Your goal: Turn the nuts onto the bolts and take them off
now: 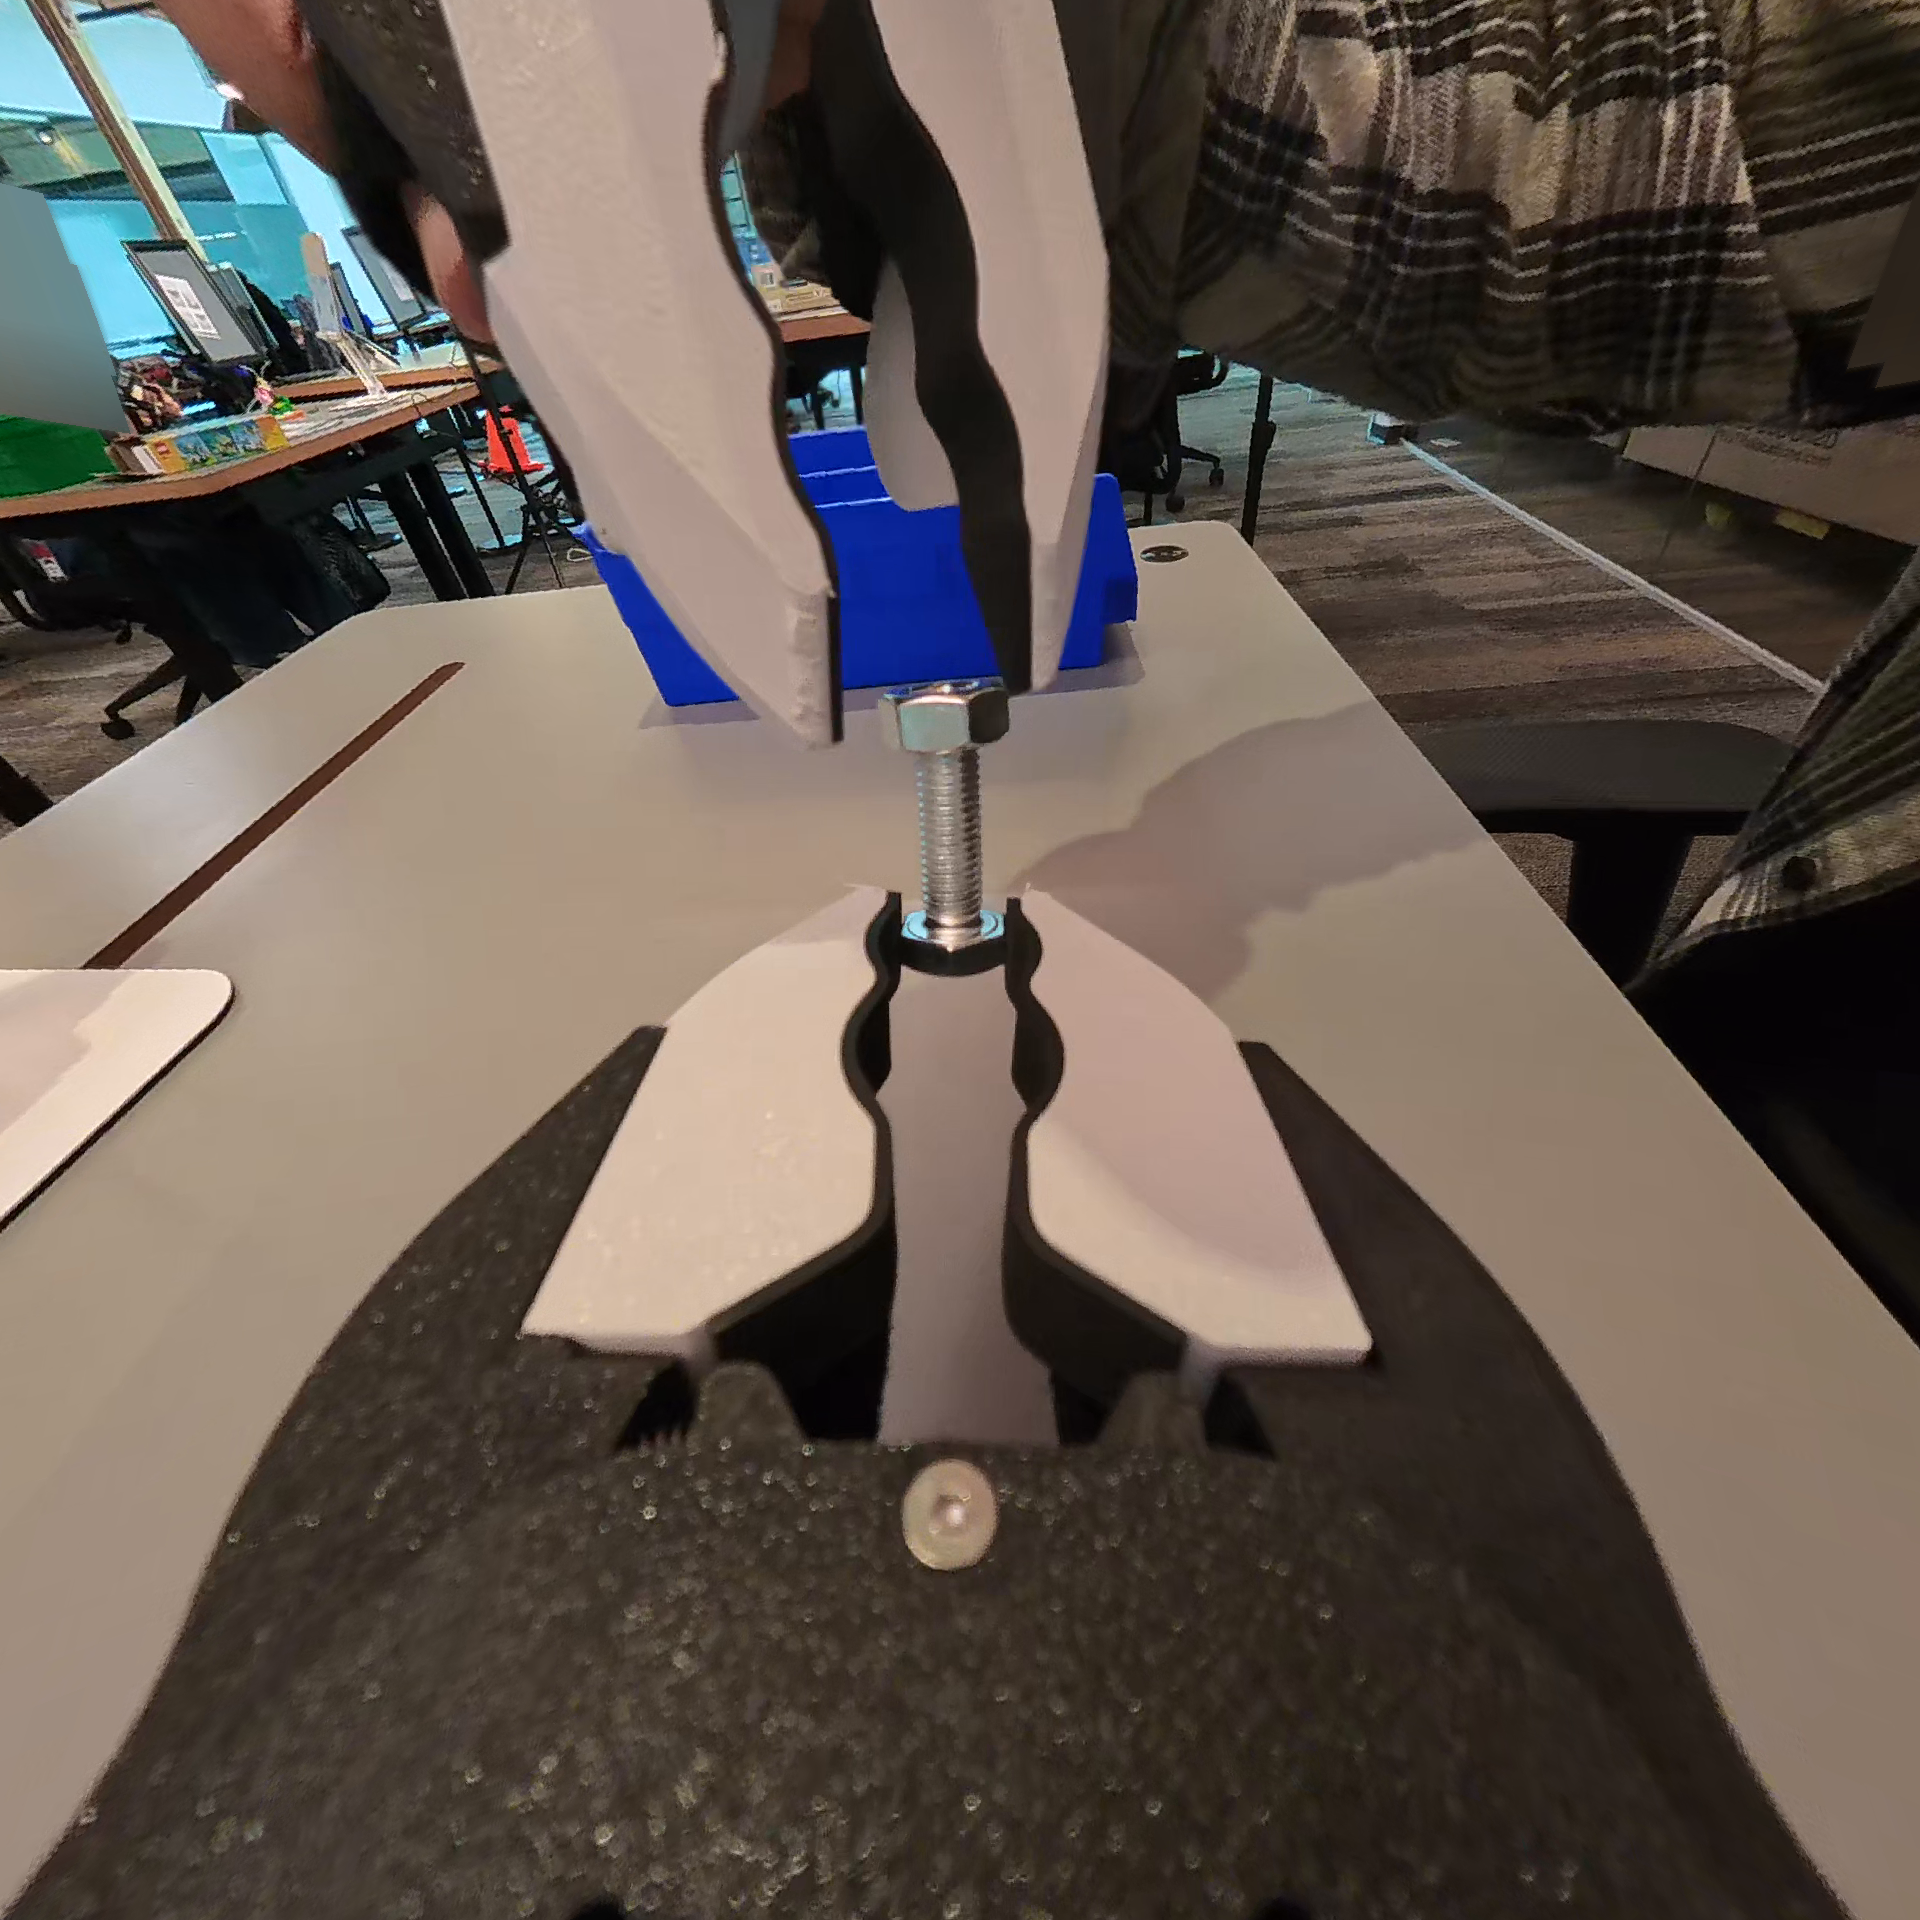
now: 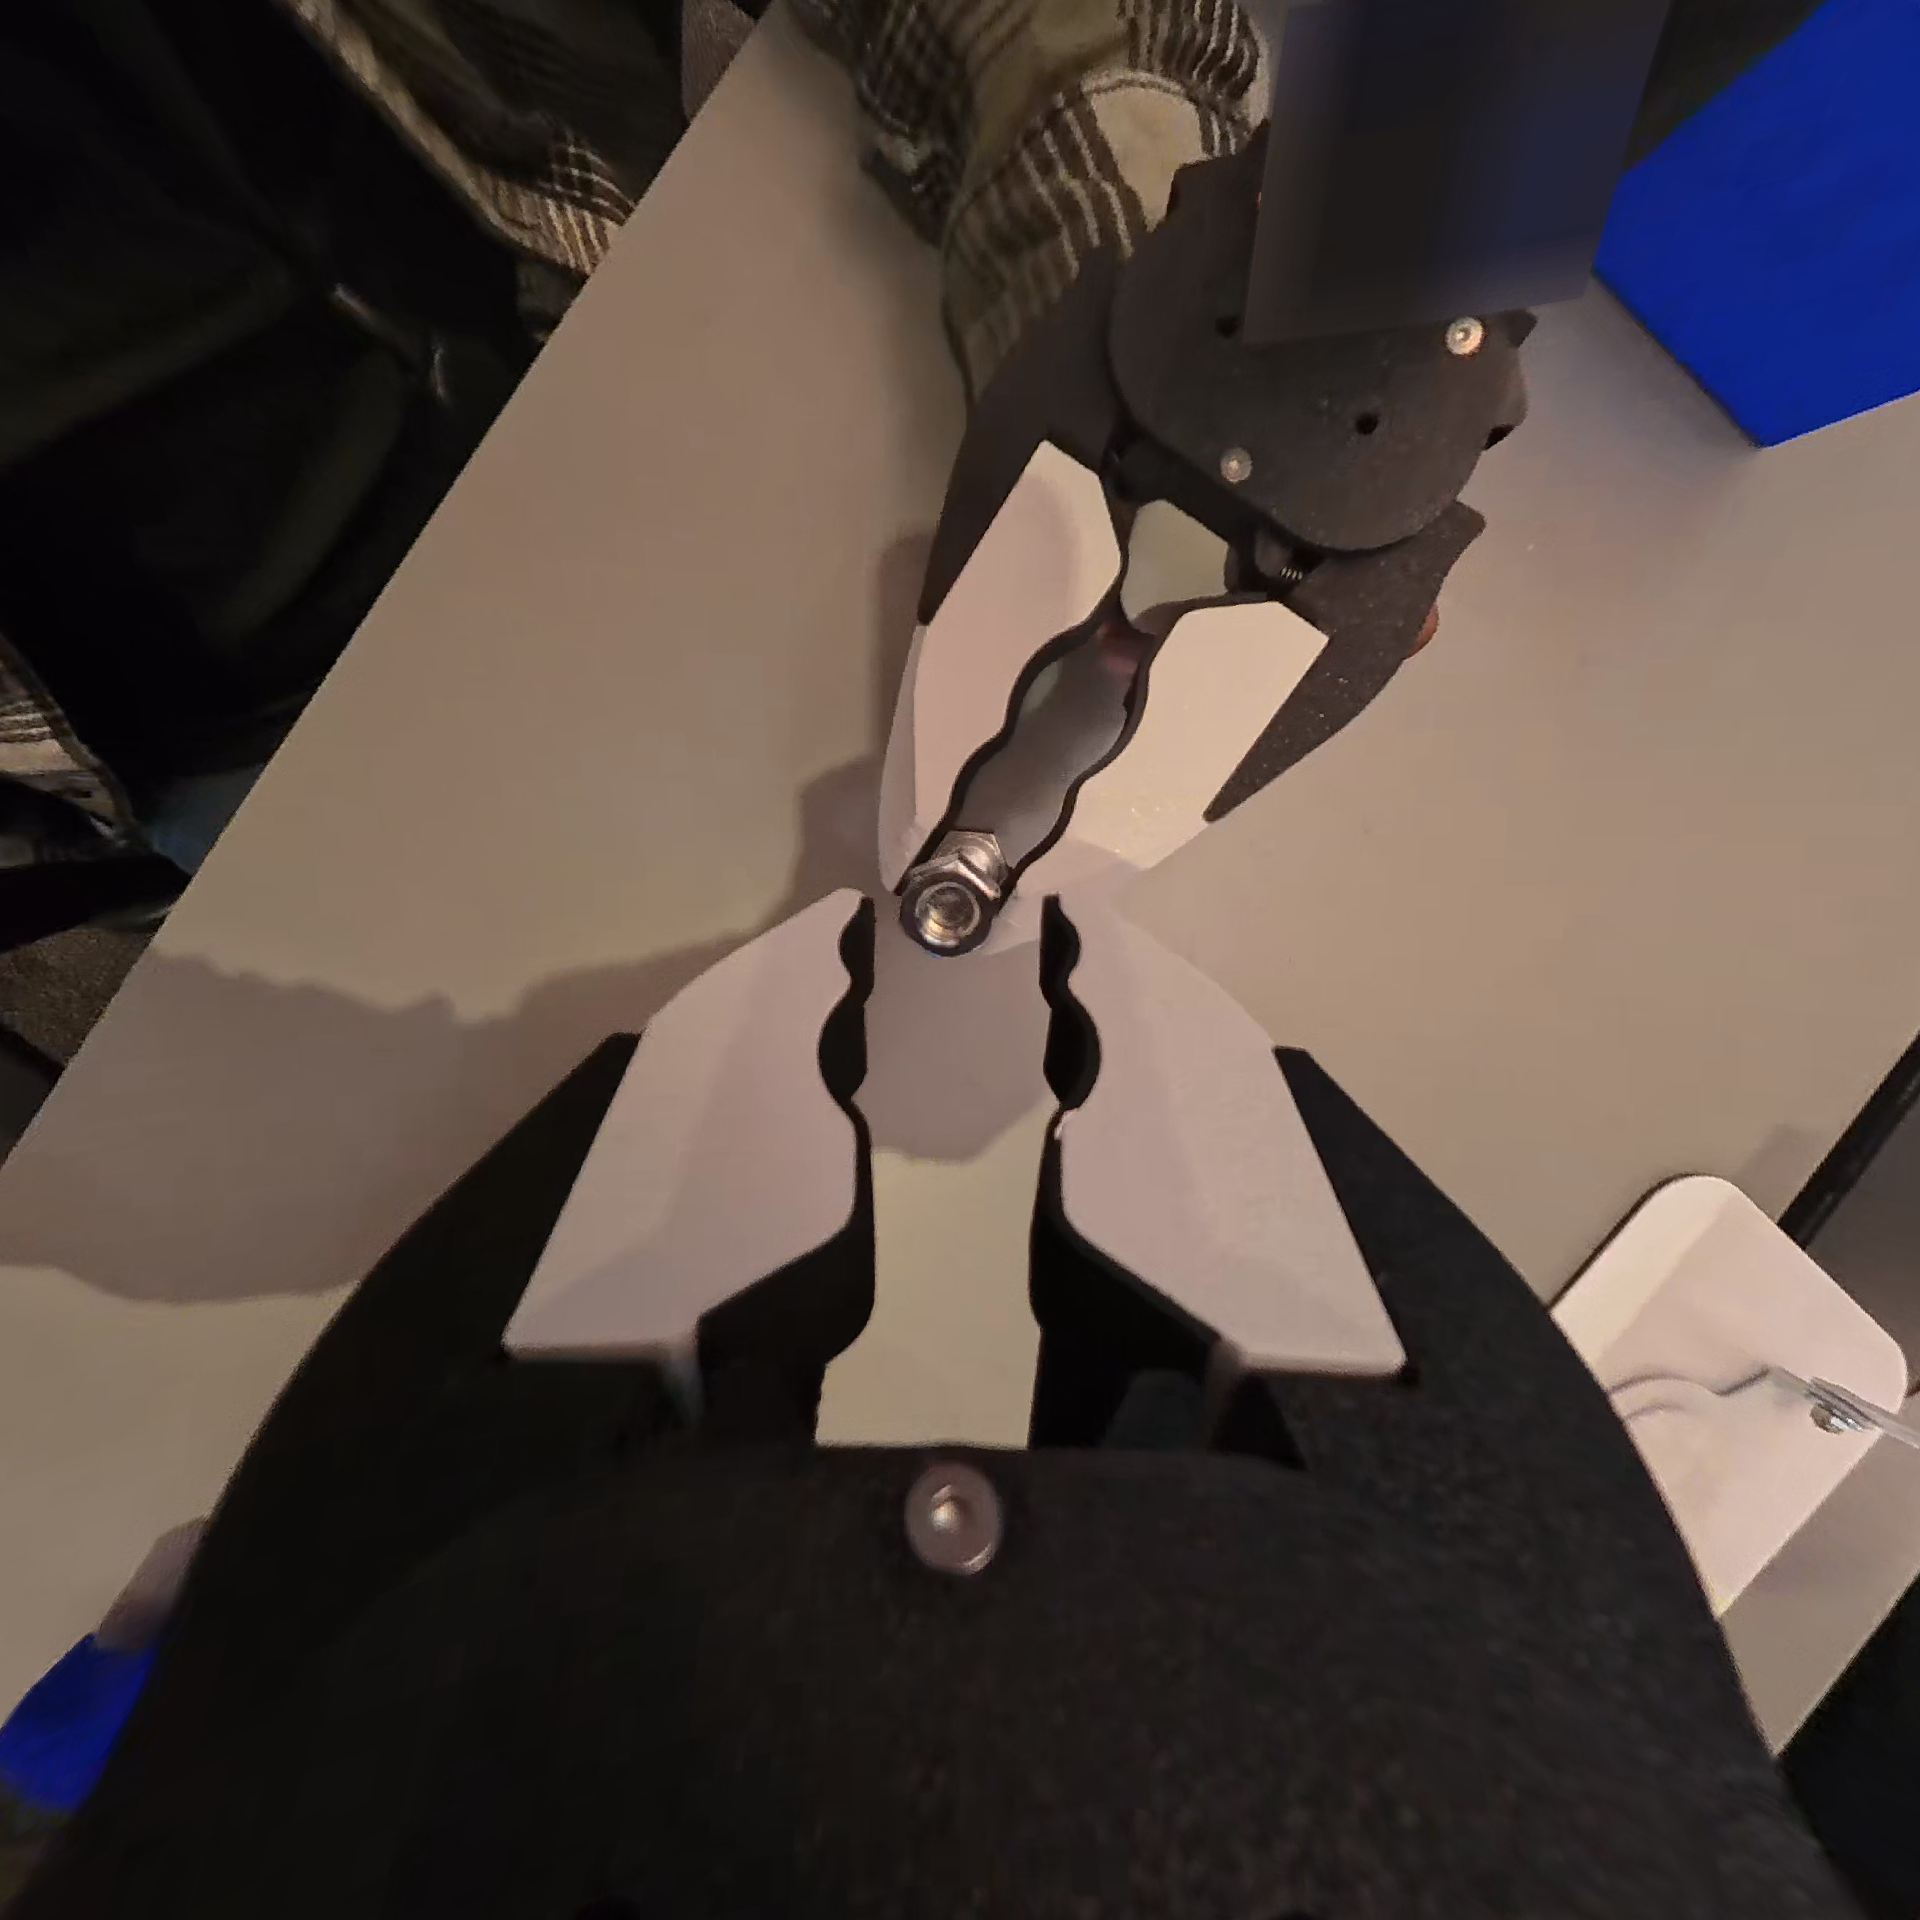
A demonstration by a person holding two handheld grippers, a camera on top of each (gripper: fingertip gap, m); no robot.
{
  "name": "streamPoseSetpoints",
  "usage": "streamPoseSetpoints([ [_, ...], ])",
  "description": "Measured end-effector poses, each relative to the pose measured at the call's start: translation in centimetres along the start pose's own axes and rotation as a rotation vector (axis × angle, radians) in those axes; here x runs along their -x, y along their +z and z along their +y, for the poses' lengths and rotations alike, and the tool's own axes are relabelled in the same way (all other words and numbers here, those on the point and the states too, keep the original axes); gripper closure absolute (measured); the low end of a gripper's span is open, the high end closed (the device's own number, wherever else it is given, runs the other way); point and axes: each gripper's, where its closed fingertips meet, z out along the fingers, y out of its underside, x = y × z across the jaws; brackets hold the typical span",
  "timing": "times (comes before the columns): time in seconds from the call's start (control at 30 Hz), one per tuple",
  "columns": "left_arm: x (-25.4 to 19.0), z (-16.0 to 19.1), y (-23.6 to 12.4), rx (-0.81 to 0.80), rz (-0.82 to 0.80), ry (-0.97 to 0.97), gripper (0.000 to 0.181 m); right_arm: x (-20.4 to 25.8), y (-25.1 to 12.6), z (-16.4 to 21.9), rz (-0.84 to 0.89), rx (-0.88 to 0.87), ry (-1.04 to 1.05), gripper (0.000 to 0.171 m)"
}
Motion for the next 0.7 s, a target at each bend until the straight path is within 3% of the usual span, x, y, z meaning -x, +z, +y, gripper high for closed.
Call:
streamPoseSetpoints([
  [0.27,0.3,0.2,0.1,0.014,-0.029,-0.005,0.163,-0.1,0.6,0.4,-0.005,0.069,0.042,0.153],
  [0.7,3.7,1.2,-0.6,0.092,-0.292,-0.001,0.163,-2.8,0.7,2.3,0.184,0.145,0.585,0.154],
])
